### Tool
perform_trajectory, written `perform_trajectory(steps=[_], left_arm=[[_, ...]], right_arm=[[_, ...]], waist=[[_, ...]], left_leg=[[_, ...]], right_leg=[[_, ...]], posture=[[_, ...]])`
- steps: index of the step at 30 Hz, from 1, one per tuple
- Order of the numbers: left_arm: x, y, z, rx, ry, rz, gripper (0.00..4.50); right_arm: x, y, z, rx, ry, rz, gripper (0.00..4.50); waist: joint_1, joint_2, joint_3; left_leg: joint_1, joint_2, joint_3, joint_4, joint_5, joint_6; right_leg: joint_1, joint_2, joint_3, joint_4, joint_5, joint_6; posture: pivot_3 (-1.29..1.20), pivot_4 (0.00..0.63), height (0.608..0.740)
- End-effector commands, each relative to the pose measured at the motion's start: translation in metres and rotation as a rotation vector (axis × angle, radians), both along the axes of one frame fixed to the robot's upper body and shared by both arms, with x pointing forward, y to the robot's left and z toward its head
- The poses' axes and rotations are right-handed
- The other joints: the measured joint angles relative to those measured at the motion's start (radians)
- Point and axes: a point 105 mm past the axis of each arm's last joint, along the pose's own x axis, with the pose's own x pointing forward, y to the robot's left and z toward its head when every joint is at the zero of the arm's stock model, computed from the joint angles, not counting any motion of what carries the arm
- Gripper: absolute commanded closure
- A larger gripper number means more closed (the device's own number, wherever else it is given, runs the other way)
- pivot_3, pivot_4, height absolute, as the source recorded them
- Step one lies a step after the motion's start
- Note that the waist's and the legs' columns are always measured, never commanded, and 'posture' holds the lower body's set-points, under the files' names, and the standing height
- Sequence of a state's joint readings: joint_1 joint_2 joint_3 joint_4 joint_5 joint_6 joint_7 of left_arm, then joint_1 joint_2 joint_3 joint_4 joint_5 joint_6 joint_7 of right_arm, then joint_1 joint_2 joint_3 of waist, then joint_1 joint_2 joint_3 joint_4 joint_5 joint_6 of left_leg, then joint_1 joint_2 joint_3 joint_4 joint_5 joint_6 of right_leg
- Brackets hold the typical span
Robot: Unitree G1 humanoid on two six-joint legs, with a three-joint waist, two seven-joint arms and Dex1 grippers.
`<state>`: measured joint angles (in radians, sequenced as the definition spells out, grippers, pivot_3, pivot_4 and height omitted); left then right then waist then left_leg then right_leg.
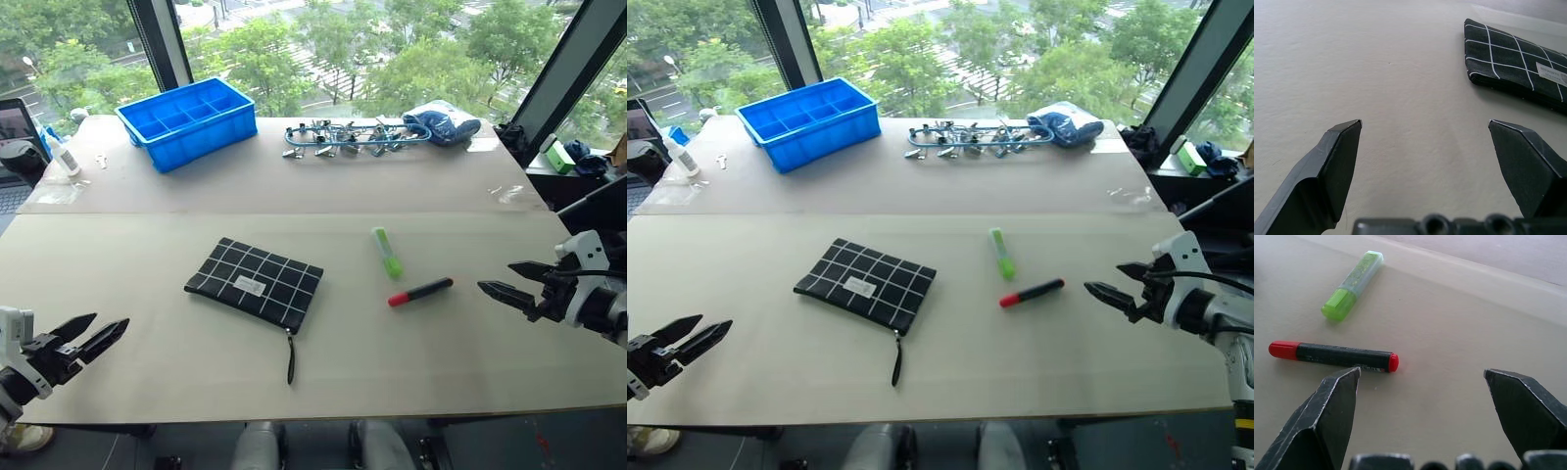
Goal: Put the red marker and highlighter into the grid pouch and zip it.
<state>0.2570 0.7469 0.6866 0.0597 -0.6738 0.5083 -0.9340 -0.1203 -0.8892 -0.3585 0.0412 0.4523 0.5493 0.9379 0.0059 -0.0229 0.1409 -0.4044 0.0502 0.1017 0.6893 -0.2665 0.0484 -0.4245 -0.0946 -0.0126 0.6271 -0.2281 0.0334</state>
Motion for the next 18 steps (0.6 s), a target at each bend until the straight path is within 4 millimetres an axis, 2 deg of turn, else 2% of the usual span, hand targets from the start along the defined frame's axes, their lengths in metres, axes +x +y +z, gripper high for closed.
perform_trajectory(steps=[1,5,8,11,14,16,18], left_arm=[[0.008,-0.002,0.012,-0.010,-0.062,-0.008,0.00],[0.026,-0.012,0.023,0.013,-0.150,-0.133,0.00],[0.026,-0.030,0.018,0.230,-0.157,-0.325,0.00],[0.024,-0.039,0.013,0.377,-0.159,-0.480,0.00],[0.031,-0.040,0.021,0.394,-0.200,-0.513,0.00],[0.036,-0.043,0.026,0.415,-0.217,-0.545,0.00],[0.040,-0.047,0.026,0.452,-0.212,-0.595,0.00]], right_arm=[[0.004,0.003,0.012,-0.028,-0.046,0.018,0.01],[0.007,0.022,0.017,-0.002,-0.066,0.073,0.01],[0.008,0.041,0.033,0.060,-0.113,0.131,0.68],[0.007,0.061,0.043,0.092,-0.138,0.202,1.80],[0.006,0.081,0.047,0.094,-0.144,0.265,2.88],[0.002,0.104,0.048,0.109,-0.145,0.340,3.58],[-0.005,0.142,0.044,0.143,-0.129,0.466,4.24]], waist=[[0.000,0.000,0.000],[0.005,0.000,0.000],[0.001,0.000,0.000],[-0.005,0.000,0.000],[-0.006,0.000,0.000],[-0.006,0.000,0.000],[-0.006,0.000,0.000]], left_leg=[[0.000,0.000,0.000,0.000,0.000,0.000],[0.000,-0.001,0.000,0.001,0.000,0.000],[0.000,-0.001,0.000,0.001,0.000,0.000],[0.000,-0.001,0.002,-0.001,0.000,-0.001],[0.000,0.001,0.001,-0.001,0.000,-0.001],[0.000,0.001,0.001,-0.001,0.000,-0.001],[0.000,0.001,0.001,-0.001,0.000,-0.001]], right_leg=[[0.000,0.000,0.000,0.000,0.000,0.000],[0.000,0.001,-0.001,0.001,0.000,0.000],[0.000,0.001,0.000,0.001,0.000,0.000],[-0.001,0.001,0.000,0.000,0.000,0.000],[-0.001,0.001,0.000,0.000,0.000,-0.001],[-0.001,0.001,-0.001,0.000,0.000,-0.001],[-0.001,0.001,-0.001,0.000,0.000,-0.001]], posture=[[0.00,0.150,0.740],[0.00,0.150,0.740],[0.00,0.150,0.740],[0.00,0.150,0.740],[0.00,0.150,0.740],[0.00,0.150,0.740],[0.00,0.150,0.740]])
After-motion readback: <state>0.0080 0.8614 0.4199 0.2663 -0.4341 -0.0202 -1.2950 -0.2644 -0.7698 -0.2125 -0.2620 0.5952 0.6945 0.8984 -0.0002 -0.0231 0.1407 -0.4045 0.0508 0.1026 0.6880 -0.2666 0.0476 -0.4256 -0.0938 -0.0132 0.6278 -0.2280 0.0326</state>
